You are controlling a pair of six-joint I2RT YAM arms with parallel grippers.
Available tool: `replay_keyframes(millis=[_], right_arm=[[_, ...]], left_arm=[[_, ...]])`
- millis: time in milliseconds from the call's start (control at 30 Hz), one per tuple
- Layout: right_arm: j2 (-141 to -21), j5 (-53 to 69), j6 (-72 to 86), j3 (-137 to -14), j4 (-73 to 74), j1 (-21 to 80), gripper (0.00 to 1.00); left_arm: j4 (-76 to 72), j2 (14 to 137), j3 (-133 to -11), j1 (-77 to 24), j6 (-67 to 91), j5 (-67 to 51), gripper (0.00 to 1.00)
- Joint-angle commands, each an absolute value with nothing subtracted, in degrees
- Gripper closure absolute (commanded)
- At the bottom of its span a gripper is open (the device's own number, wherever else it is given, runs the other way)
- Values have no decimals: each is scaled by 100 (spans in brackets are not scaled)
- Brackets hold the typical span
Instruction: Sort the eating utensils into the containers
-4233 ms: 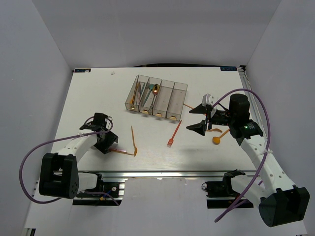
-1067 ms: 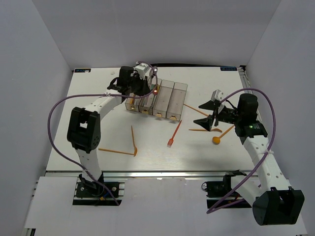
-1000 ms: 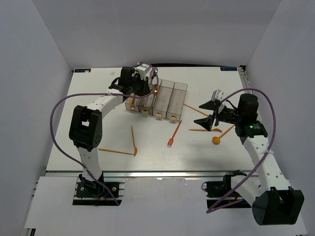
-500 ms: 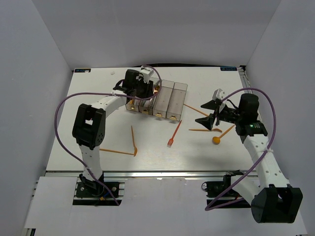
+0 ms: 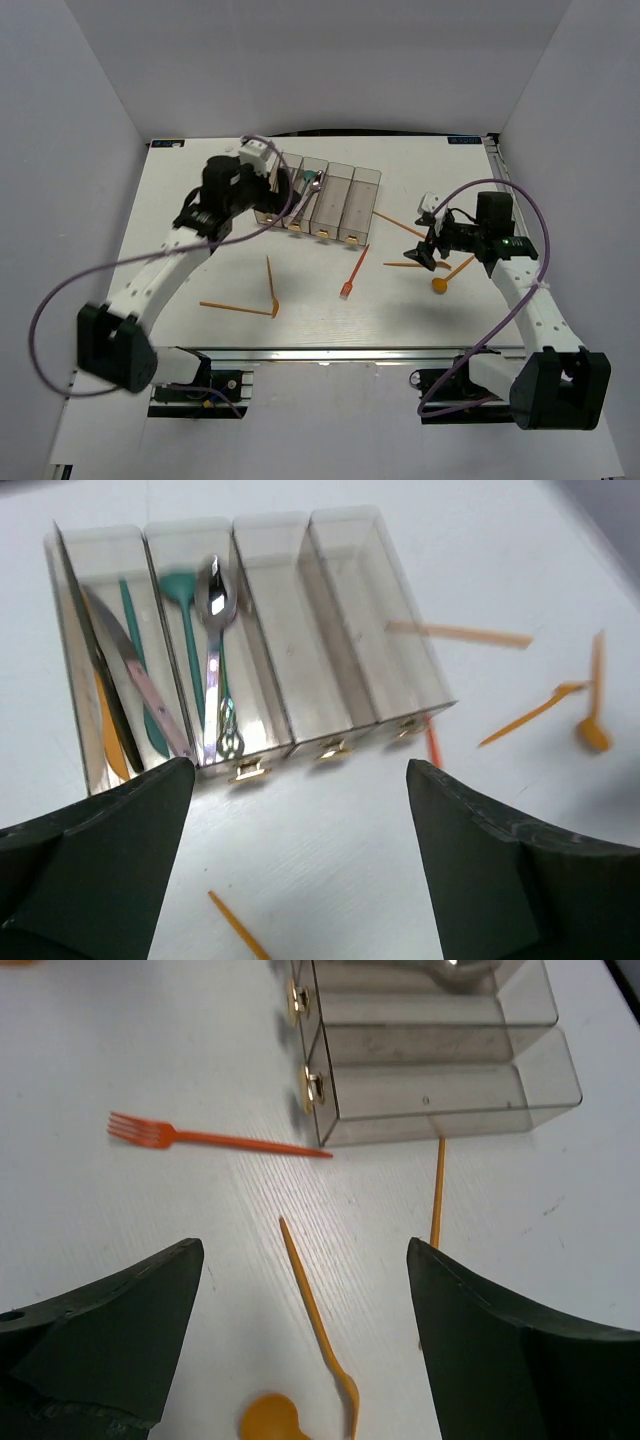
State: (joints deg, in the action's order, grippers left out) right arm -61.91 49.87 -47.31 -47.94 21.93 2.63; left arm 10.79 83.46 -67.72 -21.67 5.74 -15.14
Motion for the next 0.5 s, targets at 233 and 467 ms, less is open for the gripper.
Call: replay_keyframes(millis=[233,467], right_arm=[[-6943,2964,-7633,-5599,4486,246,11],[-7249,1381,-10467,-5228,5115,193,11]], left_arm=[[1265,4809,-4151,-2180,941,-1573,2],[1441,4079,-3946,-2180,879,-1714,2]])
